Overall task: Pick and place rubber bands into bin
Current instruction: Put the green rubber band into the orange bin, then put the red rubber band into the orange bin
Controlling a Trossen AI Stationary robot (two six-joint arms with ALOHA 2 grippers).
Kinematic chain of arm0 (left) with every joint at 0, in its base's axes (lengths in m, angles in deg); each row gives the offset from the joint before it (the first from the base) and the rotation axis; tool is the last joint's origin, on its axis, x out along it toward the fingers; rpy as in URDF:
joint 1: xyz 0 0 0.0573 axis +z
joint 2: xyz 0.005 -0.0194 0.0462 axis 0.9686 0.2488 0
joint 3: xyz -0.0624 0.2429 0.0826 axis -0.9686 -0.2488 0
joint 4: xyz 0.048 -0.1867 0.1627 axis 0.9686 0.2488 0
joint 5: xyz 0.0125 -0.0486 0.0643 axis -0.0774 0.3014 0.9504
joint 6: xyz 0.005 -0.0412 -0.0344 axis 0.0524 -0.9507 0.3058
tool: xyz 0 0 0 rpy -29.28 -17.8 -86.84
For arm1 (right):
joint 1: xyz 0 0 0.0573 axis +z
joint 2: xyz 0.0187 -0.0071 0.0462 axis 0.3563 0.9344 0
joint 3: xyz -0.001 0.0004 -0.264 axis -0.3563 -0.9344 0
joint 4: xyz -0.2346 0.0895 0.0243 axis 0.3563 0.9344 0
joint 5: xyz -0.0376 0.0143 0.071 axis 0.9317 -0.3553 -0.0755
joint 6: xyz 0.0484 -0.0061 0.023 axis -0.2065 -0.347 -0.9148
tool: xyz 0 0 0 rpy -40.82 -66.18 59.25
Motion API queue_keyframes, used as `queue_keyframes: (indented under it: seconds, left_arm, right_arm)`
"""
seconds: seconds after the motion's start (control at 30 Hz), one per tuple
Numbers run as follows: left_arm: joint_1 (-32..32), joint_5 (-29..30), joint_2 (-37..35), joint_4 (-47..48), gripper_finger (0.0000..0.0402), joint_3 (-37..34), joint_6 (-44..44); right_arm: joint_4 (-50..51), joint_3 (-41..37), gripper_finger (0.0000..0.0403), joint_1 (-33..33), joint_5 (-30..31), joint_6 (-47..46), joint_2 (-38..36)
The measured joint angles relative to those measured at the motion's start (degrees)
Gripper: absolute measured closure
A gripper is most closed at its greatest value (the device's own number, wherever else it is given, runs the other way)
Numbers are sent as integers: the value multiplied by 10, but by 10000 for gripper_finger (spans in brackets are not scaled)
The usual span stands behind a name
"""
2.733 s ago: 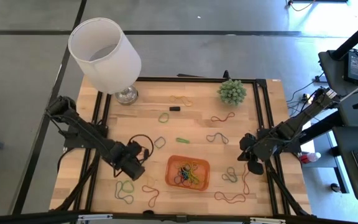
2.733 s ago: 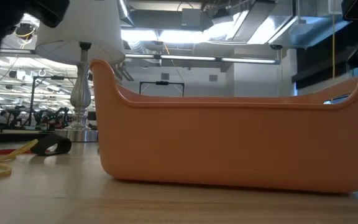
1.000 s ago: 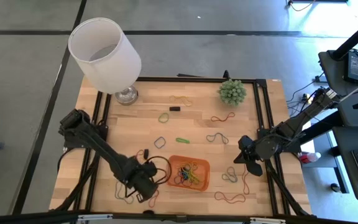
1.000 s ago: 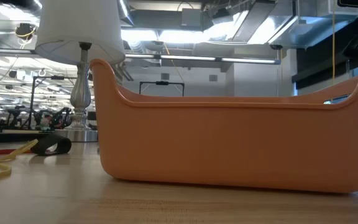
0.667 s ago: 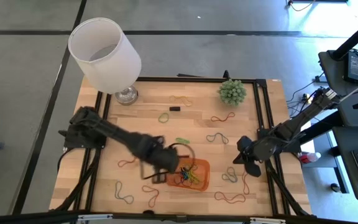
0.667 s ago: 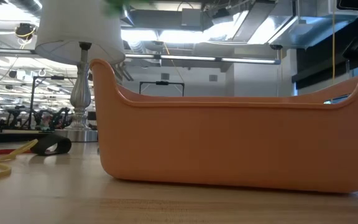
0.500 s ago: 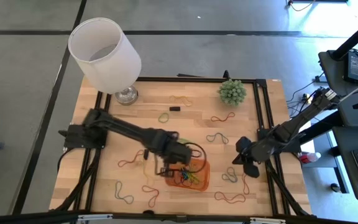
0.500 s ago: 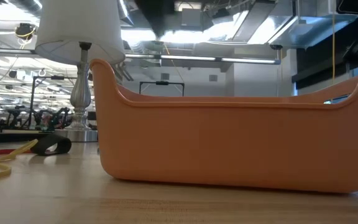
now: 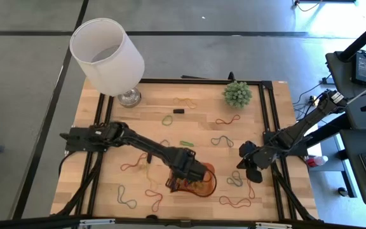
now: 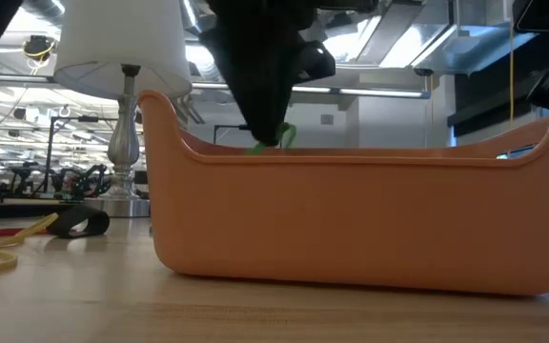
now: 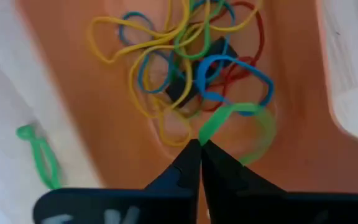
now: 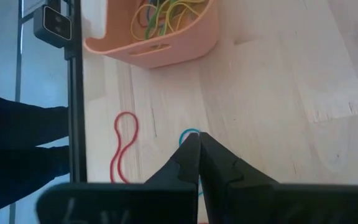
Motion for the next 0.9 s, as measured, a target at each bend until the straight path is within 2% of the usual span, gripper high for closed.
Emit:
queue_keyframes:
  seconds: [0.13, 0.37, 0.5, 0.7, 0.83, 0.9]
  left_arm:
    - [-18, -1, 4, -11, 368, 0, -33]
    - [-32, 14, 4, -5, 293, 0, -96]
    - [-32, 15, -3, 10, 266, 0, -134]
    - [-30, 17, -52, 79, 265, 0, -251]
    - [-35, 26, -95, 188, 278, 0, -399]
    - [-47, 43, -123, 186, 285, -13, -479]
  right_arm:
    - [0, 0, 396, 0, 0, 1, 0]
    - [0, 0, 396, 0, 0, 16, 0]
    - [0, 0, 396, 0, 0, 13, 0]
    - [-1, 0, 396, 0, 0, 3, 0]
    - [-4, 0, 396, 0, 0, 3, 0]
    - [-5, 0, 396, 0, 0, 2, 0]
